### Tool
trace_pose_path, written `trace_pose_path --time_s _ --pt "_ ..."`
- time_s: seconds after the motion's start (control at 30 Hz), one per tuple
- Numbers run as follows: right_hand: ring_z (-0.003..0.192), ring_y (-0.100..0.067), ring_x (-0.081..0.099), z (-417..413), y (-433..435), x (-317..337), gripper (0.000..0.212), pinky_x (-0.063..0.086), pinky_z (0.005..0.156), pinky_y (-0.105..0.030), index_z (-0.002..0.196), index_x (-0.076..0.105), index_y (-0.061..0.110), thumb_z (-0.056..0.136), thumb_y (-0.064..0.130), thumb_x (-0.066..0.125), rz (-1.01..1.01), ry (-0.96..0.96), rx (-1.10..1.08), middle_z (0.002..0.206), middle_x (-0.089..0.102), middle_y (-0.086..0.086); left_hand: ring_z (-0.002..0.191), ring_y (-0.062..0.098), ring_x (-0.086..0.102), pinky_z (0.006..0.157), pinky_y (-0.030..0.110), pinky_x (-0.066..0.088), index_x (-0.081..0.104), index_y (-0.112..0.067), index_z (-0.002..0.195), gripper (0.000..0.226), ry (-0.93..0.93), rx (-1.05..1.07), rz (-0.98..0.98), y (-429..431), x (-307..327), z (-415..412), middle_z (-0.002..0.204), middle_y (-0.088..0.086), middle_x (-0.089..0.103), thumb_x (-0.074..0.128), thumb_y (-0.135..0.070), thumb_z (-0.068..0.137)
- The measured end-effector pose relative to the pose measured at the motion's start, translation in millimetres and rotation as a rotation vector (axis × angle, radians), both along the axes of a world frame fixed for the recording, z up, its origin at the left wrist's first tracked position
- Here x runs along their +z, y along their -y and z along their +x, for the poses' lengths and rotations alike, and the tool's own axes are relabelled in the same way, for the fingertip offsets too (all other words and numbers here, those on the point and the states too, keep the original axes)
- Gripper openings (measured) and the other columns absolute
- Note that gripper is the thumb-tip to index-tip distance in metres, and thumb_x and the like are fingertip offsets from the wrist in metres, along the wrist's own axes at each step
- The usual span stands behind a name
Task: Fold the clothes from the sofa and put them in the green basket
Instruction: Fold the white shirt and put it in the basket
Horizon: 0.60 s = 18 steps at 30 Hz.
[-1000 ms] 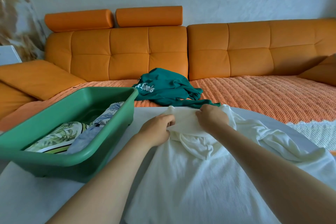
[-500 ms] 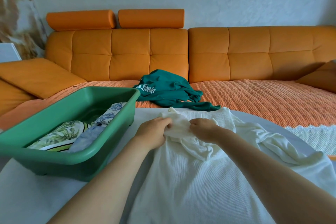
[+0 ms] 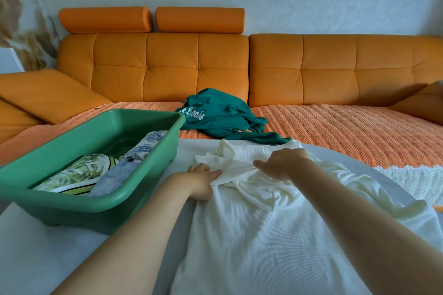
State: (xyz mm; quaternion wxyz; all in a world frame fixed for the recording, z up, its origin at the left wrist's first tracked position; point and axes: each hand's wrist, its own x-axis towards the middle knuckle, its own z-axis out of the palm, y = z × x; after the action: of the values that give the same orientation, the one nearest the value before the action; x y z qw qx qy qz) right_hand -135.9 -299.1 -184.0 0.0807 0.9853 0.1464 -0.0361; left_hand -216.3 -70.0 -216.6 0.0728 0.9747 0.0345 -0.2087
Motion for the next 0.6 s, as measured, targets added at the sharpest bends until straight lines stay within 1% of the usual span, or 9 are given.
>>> trace_pose_path --time_s 0.03,0.1,0.17,0.23,0.33,0.4,0.43,0.53,0.6 --pt "0.109 -0.02 0.059 -3 -6 0 0.057 0.039 0.093 -0.039 0.112 0.065 0.022 0.096 0.063 0.027 0.015 0.041 0.069 0.112 0.068 0.002 0.149 0.03 0.009 0.118 0.048 0.022 0.016 -0.044 0.156 0.074 0.031 0.017 -0.045 -1 1 -1 0.163 -0.001 0.011 0.039 -0.015 0.091" --pt "0.121 -0.021 0.053 -10 -20 -1 0.034 0.039 0.102 -0.039 0.126 0.06 0.027 0.096 0.032 0.045 0.177 0.061 0.205 0.129 0.06 0.001 0.145 0.027 0.025 0.115 0.042 0.028 0.047 -0.04 0.145 0.056 0.186 0.105 -0.179 -5 4 -4 0.159 0.001 0.027 0.035 -0.018 0.096" --pt "0.12 -0.017 0.053 -18 -39 -2 0.056 0.045 0.098 -0.031 0.134 0.056 0.03 0.085 0.005 0.048 0.434 -0.068 0.243 0.133 0.057 0.004 0.121 0.022 0.049 0.098 0.032 0.04 0.068 -0.029 0.121 0.04 0.384 0.219 -0.277 -11 4 -7 0.143 0.004 0.047 0.038 -0.018 0.098" --pt "0.118 -0.016 0.055 -24 -60 -4 0.067 0.048 0.093 -0.025 0.138 0.054 0.027 0.08 -0.003 0.045 0.587 -0.168 0.248 0.134 0.058 0.005 0.099 0.02 0.052 0.082 0.029 0.041 0.065 -0.019 0.111 0.027 0.481 0.309 -0.26 -17 2 -10 0.127 0.006 0.058 0.04 -0.019 0.098" --pt "0.123 -0.021 0.054 -18 -97 -9 0.062 0.046 0.091 -0.025 0.143 0.05 0.024 0.086 0.002 0.045 0.577 -0.193 0.243 0.141 0.053 0.0 0.09 0.025 0.053 0.068 0.03 0.038 0.059 -0.01 0.114 0.031 0.445 0.393 -0.249 -21 -3 -14 0.114 0.011 0.064 0.047 -0.032 0.097" --pt "0.129 -0.026 0.049 -8 -121 -12 0.051 0.044 0.101 -0.034 0.146 0.047 0.025 0.095 0.017 0.047 0.467 -0.14 0.25 0.146 0.05 -0.003 0.084 0.025 0.056 0.056 0.031 0.035 0.063 -0.006 0.112 0.039 0.41 0.4 -0.268 -21 -4 -15 0.107 0.012 0.068 0.053 -0.038 0.092" --pt "0.131 -0.027 0.047 -4 -132 -14 0.047 0.04 0.105 -0.037 0.145 0.047 0.026 0.099 0.028 0.047 0.39 -0.093 0.27 0.146 0.051 -0.003 0.086 0.027 0.06 0.055 0.03 0.038 0.064 -0.003 0.112 0.043 0.393 0.391 -0.263 -22 -5 -14 0.106 0.013 0.069 0.055 -0.039 0.091" --pt "0.122 -0.028 0.051 10 -158 -23 0.046 0.04 0.1 -0.04 0.133 0.06 0.031 0.097 0.056 0.043 0.236 -0.034 0.286 0.129 0.063 0.001 0.104 0.031 0.064 0.076 0.035 0.051 0.065 0.002 0.115 0.054 0.359 0.378 -0.271 -25 -8 -10 0.111 0.018 0.069 0.061 -0.045 0.088" --pt "0.099 -0.023 0.062 21 -170 -29 0.039 0.048 0.087 -0.036 0.11 0.072 0.028 0.094 0.056 0.05 0.291 -0.066 0.248 0.105 0.071 0.002 0.105 0.032 0.064 0.082 0.038 0.053 0.065 0.002 0.114 0.056 0.336 0.388 -0.299 -27 -10 -7 0.111 0.018 0.069 0.065 -0.047 0.086"
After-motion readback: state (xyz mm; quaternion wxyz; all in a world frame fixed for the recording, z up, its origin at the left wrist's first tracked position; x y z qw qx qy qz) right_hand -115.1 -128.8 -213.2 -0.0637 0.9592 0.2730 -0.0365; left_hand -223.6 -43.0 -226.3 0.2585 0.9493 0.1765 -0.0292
